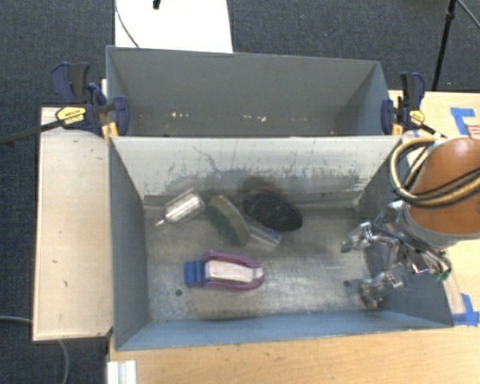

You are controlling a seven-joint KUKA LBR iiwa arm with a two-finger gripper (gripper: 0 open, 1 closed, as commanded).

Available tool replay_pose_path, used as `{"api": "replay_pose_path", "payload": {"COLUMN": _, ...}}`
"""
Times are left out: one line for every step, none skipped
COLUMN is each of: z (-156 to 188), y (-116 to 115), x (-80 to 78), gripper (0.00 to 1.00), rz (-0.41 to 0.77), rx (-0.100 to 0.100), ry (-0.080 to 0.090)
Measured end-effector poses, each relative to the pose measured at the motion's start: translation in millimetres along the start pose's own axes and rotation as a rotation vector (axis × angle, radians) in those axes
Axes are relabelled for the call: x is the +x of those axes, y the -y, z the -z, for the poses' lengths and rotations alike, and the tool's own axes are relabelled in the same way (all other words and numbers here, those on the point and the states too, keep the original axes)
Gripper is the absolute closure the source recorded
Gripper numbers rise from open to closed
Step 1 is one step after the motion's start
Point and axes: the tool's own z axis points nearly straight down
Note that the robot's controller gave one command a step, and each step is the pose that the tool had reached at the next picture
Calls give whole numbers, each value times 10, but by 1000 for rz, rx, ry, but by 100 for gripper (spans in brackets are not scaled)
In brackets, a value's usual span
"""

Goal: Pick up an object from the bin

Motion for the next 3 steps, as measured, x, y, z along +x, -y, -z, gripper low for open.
{"api": "replay_pose_path", "payload": {"z": -443, "y": 226, "x": -109, "gripper": 0, "rz": 321, "rx": -17, "ry": -10}}
{"api": "replay_pose_path", "payload": {"z": -433, "y": 280, "x": -93, "gripper": 100, "rz": 323, "rx": -7, "ry": -14}}
{"api": "replay_pose_path", "payload": {"z": 1459, "y": -156, "x": -113, "gripper": 100, "rz": 554, "rx": 3, "ry": 2}}
